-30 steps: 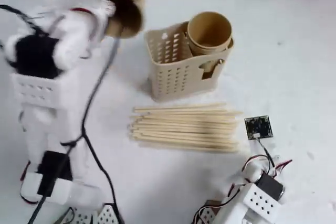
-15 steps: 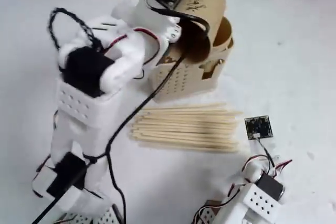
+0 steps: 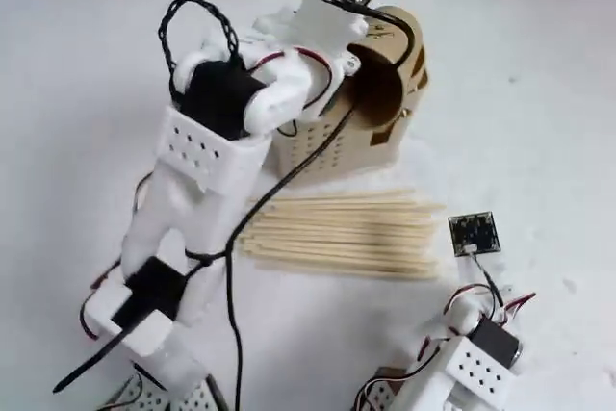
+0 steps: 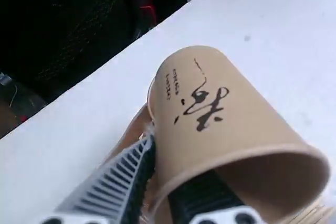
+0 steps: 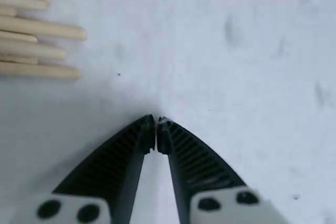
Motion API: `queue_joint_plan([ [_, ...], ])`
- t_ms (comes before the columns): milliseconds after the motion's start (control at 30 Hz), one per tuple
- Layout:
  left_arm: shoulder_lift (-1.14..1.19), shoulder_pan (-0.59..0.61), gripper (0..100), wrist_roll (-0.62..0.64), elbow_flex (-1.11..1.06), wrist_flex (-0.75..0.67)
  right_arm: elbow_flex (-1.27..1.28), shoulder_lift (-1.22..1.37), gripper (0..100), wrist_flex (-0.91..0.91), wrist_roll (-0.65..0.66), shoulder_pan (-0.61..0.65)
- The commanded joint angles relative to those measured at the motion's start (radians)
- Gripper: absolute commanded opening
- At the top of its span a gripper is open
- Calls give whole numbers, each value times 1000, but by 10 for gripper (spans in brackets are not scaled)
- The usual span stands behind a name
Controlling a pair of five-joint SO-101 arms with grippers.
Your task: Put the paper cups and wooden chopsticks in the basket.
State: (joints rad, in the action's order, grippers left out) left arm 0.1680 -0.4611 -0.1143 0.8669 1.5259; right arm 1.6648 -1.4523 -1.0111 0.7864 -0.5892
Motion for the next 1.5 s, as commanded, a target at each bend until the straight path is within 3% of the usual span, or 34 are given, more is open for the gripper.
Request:
queue_joint_plan([
  [0,-5,-5,24,12,12,-17,-3,-7,24,16,12,-21],
  [600,-2,-5,24,12,12,-40,-3,-7,24,16,12,-21],
  [800,19,-5,109,12,20,-52,-3,-7,24,16,12,-21],
  [1133,87,42,110,11,25,-192,-3,-7,24,16,12,-21],
  [1467,96,50,112,8,155,-199,-3,-7,24,16,12,-21],
])
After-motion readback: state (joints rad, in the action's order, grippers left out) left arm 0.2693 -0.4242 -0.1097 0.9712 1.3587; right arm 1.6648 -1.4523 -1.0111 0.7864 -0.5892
